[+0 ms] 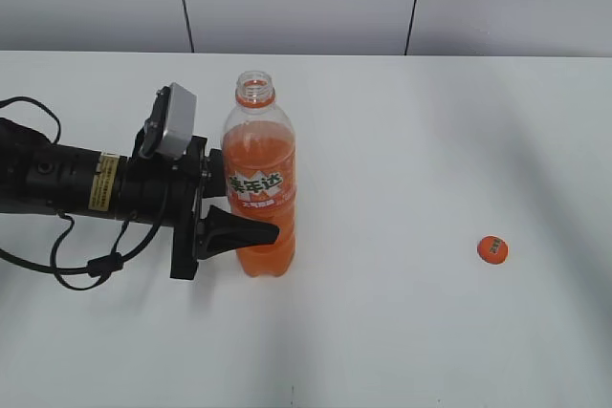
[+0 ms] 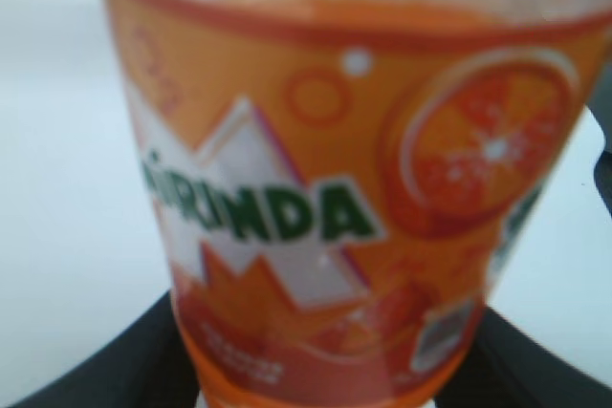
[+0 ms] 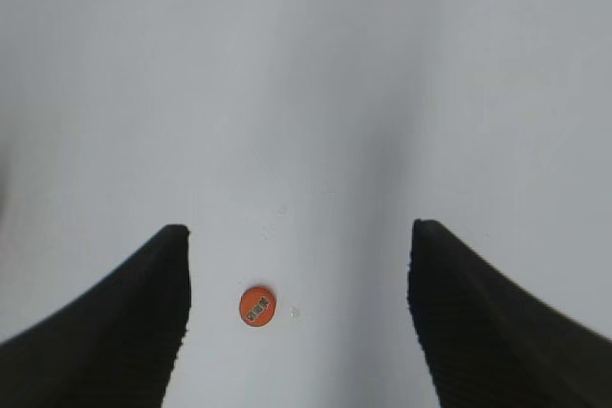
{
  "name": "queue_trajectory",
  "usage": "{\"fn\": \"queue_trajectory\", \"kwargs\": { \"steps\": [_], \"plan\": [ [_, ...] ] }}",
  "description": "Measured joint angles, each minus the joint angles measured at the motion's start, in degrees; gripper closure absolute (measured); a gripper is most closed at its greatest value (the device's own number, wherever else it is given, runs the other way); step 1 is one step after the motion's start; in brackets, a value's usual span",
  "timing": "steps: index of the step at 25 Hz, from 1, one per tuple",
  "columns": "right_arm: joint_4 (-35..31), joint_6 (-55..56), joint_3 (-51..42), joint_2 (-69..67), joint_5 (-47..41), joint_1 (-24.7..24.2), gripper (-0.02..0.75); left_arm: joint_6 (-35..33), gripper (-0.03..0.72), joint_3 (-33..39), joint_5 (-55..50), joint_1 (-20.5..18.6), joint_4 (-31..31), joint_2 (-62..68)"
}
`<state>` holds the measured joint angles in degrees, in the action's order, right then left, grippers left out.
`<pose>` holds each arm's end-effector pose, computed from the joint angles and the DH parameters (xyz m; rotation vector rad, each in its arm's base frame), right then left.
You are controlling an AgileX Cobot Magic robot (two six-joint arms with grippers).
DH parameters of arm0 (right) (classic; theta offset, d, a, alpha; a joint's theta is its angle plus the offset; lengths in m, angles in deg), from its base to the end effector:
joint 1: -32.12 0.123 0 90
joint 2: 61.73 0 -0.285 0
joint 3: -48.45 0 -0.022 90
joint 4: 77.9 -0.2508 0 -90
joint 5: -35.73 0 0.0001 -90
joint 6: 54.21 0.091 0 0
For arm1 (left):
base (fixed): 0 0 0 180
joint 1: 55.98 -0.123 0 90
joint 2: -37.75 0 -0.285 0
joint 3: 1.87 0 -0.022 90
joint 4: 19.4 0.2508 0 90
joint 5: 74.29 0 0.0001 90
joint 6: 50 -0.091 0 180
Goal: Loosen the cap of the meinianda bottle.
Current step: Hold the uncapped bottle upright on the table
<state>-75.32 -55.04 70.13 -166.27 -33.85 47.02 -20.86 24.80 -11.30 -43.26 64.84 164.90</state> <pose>0.3486 0.0888 0.3712 -0.3709 2.6327 0.0191 0.3023 -0.1509 0.1012 1.3956 1.5449 -0.9661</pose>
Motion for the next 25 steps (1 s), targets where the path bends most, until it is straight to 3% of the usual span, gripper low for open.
{"fn": "queue_trajectory", "kwargs": {
  "steps": [5, 16, 25],
  "plan": [
    [0.7, -0.64, 0.1, -0.41, -0.05, -1.76, 0.204, 0.0, 0.279, 0.0, 0.0, 0.0, 0.0, 0.0],
    [0.35, -0.76, 0.1, -0.47, -0.05, -15.95, 0.204, 0.0, 0.279, 0.0, 0.0, 0.0, 0.0, 0.0],
    [-1.77, -0.81, -3.45, 1.92, -0.06, -18.64, 0.204, 0.0, 0.279, 0.0, 0.0, 0.0, 0.0, 0.0]
  ]
}}
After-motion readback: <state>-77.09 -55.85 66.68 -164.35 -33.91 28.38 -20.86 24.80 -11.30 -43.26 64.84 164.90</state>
